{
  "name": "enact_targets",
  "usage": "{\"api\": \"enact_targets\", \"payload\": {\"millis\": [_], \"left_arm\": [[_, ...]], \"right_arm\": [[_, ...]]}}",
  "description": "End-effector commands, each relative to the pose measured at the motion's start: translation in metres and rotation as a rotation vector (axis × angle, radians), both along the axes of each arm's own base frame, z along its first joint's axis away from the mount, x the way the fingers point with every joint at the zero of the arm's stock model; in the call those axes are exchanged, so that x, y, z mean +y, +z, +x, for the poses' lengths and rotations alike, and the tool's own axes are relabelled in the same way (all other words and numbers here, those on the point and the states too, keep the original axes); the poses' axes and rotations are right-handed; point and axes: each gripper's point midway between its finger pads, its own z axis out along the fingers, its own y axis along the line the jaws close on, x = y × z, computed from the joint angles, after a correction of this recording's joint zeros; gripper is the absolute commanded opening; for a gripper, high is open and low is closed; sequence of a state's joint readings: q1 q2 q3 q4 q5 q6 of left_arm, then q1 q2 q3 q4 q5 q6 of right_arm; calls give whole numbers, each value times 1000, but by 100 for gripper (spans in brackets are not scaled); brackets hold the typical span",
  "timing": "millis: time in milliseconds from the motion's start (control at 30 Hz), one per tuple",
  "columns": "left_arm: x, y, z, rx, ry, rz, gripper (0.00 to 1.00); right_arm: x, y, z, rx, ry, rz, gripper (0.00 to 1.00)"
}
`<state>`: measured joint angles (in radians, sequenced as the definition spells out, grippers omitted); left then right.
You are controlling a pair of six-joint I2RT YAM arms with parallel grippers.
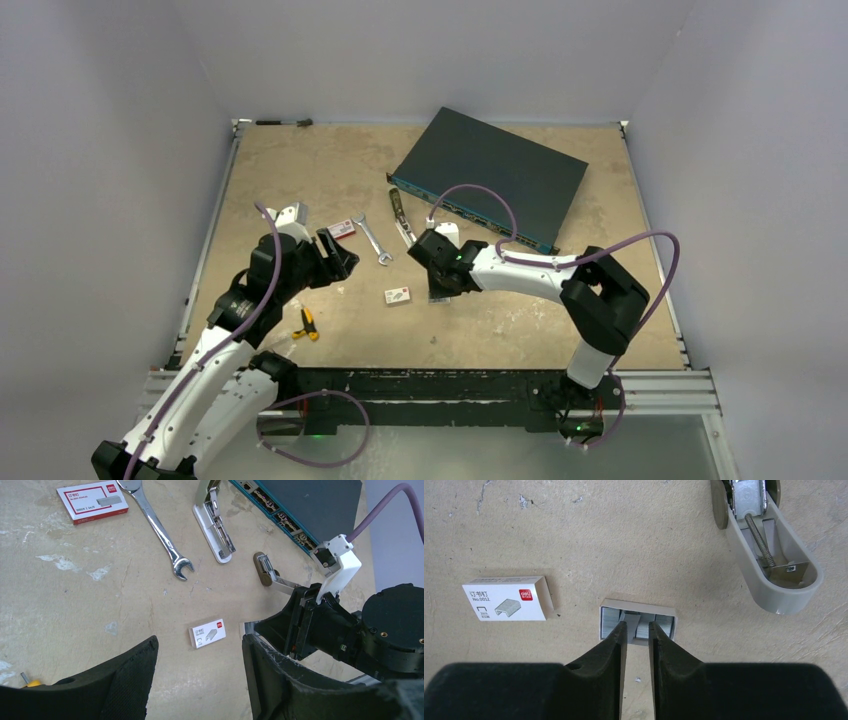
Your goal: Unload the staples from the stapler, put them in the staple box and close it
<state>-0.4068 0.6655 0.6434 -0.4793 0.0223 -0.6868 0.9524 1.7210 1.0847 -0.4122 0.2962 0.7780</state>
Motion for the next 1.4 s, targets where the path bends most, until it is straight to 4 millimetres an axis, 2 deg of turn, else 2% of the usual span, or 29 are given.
{"api": "enact_targets", "payload": {"millis": [0,433,767,900,1133,1367], "left_arm": [[-1,5,4,-33,-11,-3,61],[-2,6,4,-35,-11,-6,61],[-2,5,4,-33,-12,-5,61],[-2,6,3,-33,-13,-6,61],[-2,6,3,-34,-12,-7,61],[-2,6,3,-33,-12,-6,61]], "right_arm": [[10,19,7,-33,-4,53,26],[8,0,0,9,17,28,25],[-2,-10,-4,26,19,-27,23],[-3,-10,-4,24,17,-33,22],[-3,-4,-2,11,17,-35,14],[-5,-1,0,3,19,-53,15]]}}
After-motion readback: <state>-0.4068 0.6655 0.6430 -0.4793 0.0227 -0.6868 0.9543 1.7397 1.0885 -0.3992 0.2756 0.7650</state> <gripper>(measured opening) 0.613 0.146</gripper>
